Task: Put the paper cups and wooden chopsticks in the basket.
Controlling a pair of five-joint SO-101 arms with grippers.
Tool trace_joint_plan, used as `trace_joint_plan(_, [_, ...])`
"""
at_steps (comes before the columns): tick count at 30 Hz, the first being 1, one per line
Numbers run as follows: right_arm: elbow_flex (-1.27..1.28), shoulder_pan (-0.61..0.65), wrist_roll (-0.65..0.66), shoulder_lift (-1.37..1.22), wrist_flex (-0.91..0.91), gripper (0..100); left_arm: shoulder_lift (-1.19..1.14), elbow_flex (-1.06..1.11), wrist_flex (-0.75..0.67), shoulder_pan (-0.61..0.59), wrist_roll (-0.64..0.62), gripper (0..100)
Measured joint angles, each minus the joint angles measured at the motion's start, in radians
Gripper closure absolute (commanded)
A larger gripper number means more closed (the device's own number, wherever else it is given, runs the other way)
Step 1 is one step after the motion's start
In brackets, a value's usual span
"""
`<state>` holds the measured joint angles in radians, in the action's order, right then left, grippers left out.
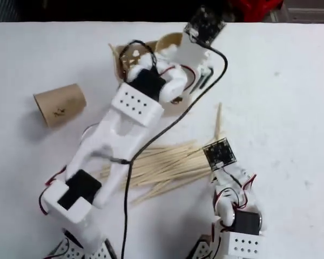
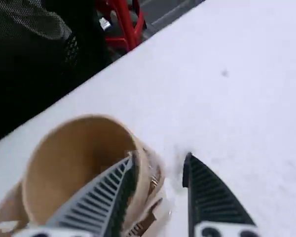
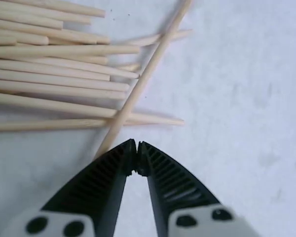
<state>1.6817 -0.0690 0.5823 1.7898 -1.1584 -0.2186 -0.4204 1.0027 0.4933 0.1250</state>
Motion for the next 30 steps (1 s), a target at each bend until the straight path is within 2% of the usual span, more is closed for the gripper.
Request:
trace_joint_plan(5, [0.000, 0.000, 0.000, 0.000, 0.000, 98.1, 0.054, -0.204, 0.109, -0.006, 0.006, 83])
trace_joint_plan(8, [0.000, 0.000, 0.000, 0.000, 0.000, 98.1, 0.081, -0.344, 0.195, -0.064, 0.006, 83])
trace_joint_plan(13, [0.000, 0.000, 0.000, 0.000, 0.000, 98.1, 0.121, -0.549, 0.400, -0.259, 0.006, 83])
trace_joint_plan(19, [0.000, 0.000, 0.000, 0.000, 0.000, 98.1, 0.160, -0.692, 0.723, -0.575, 0.006, 82])
trace_joint_plan(22, [0.000, 0.000, 0.000, 0.000, 0.000, 98.1, 0.163, -0.626, 0.770, -0.727, 0.006, 82])
trace_joint_plan(25, [0.000, 0.000, 0.000, 0.000, 0.000, 98.1, 0.161, -0.453, 0.775, -0.872, 0.006, 76])
trace_joint_plan(30, [0.000, 0.000, 0.000, 0.000, 0.000, 98.1, 0.160, -0.068, 0.629, -0.999, 0.031, 73])
